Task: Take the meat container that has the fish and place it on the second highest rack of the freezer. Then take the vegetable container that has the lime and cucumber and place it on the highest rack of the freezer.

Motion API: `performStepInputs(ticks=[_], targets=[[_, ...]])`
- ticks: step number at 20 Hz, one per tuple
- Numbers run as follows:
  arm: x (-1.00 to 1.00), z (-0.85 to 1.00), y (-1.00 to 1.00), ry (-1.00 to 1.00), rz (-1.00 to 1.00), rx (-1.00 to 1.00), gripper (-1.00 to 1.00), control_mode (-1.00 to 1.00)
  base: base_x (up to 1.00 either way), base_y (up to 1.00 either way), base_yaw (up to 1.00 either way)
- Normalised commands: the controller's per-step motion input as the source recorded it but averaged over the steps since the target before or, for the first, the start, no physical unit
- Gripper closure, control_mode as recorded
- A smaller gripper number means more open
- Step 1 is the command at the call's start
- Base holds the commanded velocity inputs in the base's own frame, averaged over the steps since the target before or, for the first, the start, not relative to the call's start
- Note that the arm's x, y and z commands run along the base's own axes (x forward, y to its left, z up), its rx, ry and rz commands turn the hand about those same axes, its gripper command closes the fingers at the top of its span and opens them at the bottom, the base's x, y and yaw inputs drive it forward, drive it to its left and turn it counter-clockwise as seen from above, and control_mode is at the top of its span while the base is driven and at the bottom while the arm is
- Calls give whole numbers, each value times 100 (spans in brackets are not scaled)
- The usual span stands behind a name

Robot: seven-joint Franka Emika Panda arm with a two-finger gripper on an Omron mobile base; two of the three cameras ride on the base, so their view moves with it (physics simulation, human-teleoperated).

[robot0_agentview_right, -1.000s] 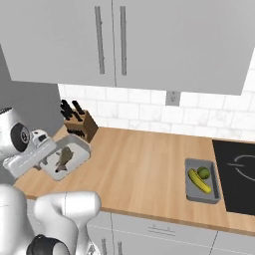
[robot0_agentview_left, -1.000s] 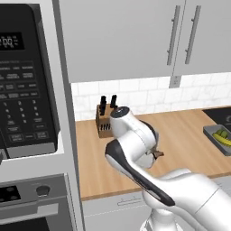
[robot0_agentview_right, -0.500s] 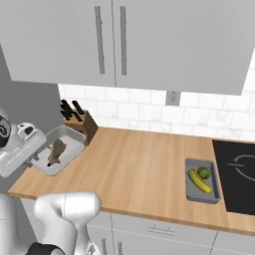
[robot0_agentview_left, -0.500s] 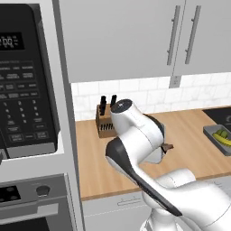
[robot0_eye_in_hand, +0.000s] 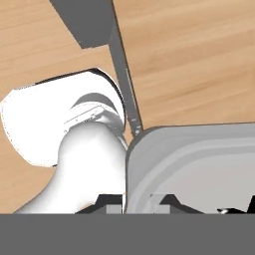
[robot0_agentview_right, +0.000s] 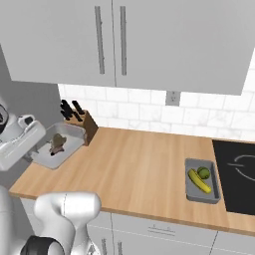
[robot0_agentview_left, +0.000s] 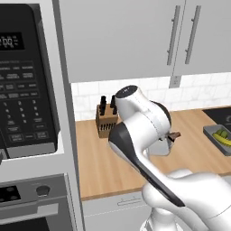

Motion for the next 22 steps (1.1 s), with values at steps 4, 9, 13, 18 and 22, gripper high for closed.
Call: performStepInputs(ticks=[4, 9, 13, 18, 22], targets=[[0, 0, -11, 1, 2, 0, 100, -100, 0, 0, 0], [0, 0, 0, 0, 0, 0, 100, -100, 0, 0, 0], [-21, 0, -2, -16, 0, 0, 100, -100, 0, 0, 0], [0, 0, 0, 0, 0, 0, 100, 100, -60, 0, 0], [0, 0, 0, 0, 0, 0, 100, 100, -62, 3, 0]])
